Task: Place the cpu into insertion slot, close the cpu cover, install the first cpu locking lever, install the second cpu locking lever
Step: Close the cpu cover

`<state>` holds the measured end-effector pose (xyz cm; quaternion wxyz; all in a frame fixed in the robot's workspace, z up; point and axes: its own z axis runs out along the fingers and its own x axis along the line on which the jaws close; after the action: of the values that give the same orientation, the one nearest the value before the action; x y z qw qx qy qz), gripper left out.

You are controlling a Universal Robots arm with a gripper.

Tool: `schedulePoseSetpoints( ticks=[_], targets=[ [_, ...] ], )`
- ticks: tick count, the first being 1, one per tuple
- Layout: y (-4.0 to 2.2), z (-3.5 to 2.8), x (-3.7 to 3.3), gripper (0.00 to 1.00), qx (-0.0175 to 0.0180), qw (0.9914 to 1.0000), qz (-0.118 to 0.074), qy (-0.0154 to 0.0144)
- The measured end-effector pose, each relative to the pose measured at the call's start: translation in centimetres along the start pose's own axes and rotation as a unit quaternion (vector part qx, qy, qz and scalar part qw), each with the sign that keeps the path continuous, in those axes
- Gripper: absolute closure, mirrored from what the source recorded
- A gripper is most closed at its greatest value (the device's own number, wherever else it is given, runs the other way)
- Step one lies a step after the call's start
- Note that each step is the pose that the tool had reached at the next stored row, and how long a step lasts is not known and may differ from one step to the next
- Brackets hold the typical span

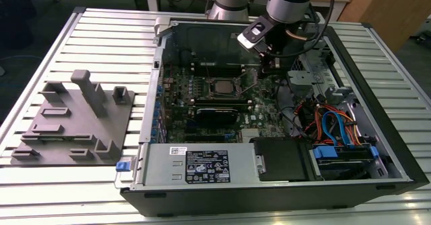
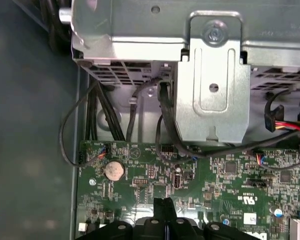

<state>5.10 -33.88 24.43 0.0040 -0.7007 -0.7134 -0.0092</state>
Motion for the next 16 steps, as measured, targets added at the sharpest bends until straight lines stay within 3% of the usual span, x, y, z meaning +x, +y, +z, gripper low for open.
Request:
schedulePoseSetpoints(
  ticks=[16],
  targets=[
    [-0.38, 0.00, 0.02, 0.90, 0.0000, 1.00000, 0.000, 0.0001]
  ],
)
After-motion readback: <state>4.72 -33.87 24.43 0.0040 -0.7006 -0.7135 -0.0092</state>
